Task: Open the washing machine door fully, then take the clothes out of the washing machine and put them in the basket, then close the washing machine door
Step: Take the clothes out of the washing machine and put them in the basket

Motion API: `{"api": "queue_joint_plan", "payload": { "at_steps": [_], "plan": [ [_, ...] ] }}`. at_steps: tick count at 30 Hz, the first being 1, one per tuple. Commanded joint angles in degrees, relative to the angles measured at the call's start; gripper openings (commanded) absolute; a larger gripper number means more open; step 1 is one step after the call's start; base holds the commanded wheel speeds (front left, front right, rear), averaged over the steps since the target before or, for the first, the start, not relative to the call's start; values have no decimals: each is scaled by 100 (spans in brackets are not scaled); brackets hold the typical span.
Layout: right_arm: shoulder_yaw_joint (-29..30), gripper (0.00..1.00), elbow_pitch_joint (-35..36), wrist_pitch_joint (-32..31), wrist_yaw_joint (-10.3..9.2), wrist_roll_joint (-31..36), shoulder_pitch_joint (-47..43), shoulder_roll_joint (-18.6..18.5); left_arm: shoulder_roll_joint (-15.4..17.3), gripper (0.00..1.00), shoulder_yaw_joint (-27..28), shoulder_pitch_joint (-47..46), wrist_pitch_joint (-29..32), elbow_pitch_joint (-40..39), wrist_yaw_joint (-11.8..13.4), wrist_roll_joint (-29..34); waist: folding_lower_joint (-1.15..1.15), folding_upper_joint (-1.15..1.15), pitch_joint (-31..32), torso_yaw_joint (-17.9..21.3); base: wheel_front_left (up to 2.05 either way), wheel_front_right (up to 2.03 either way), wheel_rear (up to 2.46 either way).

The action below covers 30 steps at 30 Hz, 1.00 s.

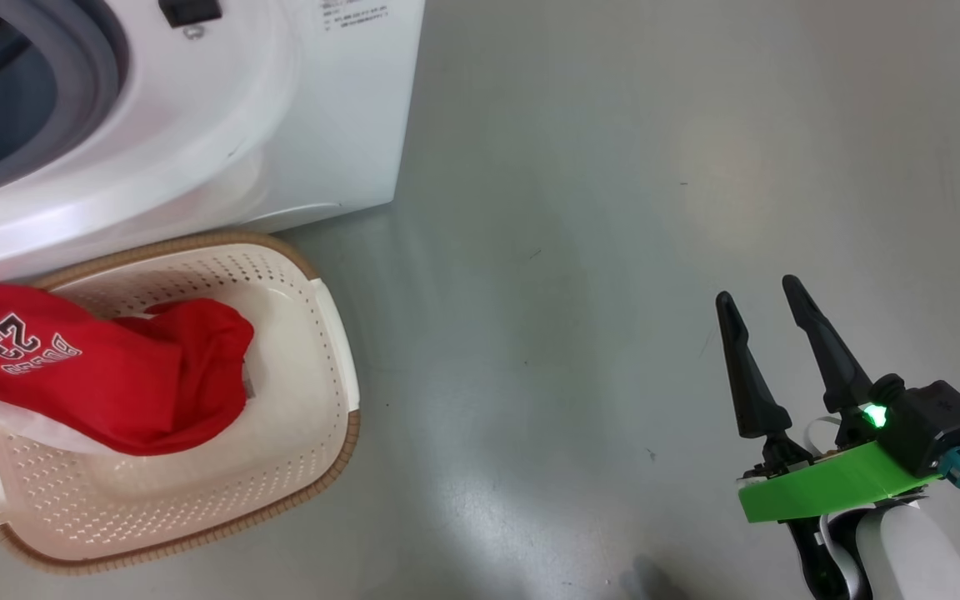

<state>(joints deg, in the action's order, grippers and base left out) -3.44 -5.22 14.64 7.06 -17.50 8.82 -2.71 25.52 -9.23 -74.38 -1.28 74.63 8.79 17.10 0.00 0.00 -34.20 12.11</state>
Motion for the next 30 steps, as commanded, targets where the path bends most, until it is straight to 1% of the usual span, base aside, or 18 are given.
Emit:
{"api": "queue_joint_plan", "payload": {
  "at_steps": [1, 6, 7, 8, 9, 10, 11, 12, 13, 16, 17, 18, 19, 23, 29, 30],
  "plan": [
    [-116, 100, 143, 36, 43, -11, 19, -18, 343, 100, 52, -6, 25, -88, 94, -41, 0, 0, -2, -7, 0, 0, 0],
    [-127, 100, 167, 36, 43, -18, 23, -17, 300, 100, 5, 68, 163, -80, 232, -89, 0, 0, 40, -23, 0, 0, 0],
    [-133, 100, 175, 36, 43, -19, 24, -17, 286, 95, 8, 74, 183, -79, 246, -111, 0, 0, 53, -24, 0, 0, 0],
    [-135, 100, 181, 36, 43, -20, 23, -17, 273, 81, 3, 86, 205, -78, 252, -125, 0, 0, 64, -26, 0, 0, 0],
    [-137, 100, 186, 36, 43, -21, 21, -17, 266, 60, 1, 99, 238, -77, 267, -140, 0, 0, 76, -27, 0, 0, 0],
    [-140, 100, 188, 36, 43, -21, 18, -17, 262, 47, -6, 117, 280, -77, 281, -149, 0, 0, 89, -26, 0, 0, 0],
    [-141, 100, 189, 36, 43, -20, 14, -17, 253, 36, -14, 134, 324, -76, 284, -160, 0, 0, 99, -25, 0, 0, 0],
    [-141, 100, 189, 36, 43, -20, 12, -17, 242, 19, -22, 147, 347, -75, 291, -171, 0, 0, 109, -25, 0, 0, 0],
    [-143, 100, 190, 36, 43, -19, 10, -17, 258, 13, -26, 145, 364, -75, 269, -186, 0, 0, 113, -21, 0, 0, 0],
    [-143, 100, 197, 36, 43, -24, 30, -17, 349, 13, -25, 97, 351, -74, 169, -245, 0, 0, 98, -8, 0, 0, 0],
    [-138, 100, 194, 36, 43, -24, 36, -17, 357, 9, -28, 94, 342, -73, 158, -262, 0, 0, 101, -8, 0, 0, 0],
    [-132, 100, 189, 36, 43, -23, 41, -17, 356, 1, -26, 93, 323, -73, 142, -285, 0, 0, 108, -11, 0, 0, 0],
    [-127, 100, 185, 36, 43, -22, 45, -17, 352, 0, -12, 93, 289, -73, 128, -322, 0, 0, 116, -15, 0, 0, 0],
    [-104, 100, 163, 36, 43, -13, 30, -17, 246, 0, 101, 135, 28, -72, 89, -541, 0, 0, 206, -61, 0, 0, 0],
    [-88, 100, 130, 36, 43, 38, -17, -17, 27, 0, 520, 291, -696, -103, 8, -1131, 0, 0, 404, -171, 0, 0, 0],
    [-88, 100, 130, 36, 43, 38, -17, -17, 27, 0, 520, 291, -696, -103, 8, -1131, 0, 0, 404, -171, 0, 0, 0]
  ]
}}
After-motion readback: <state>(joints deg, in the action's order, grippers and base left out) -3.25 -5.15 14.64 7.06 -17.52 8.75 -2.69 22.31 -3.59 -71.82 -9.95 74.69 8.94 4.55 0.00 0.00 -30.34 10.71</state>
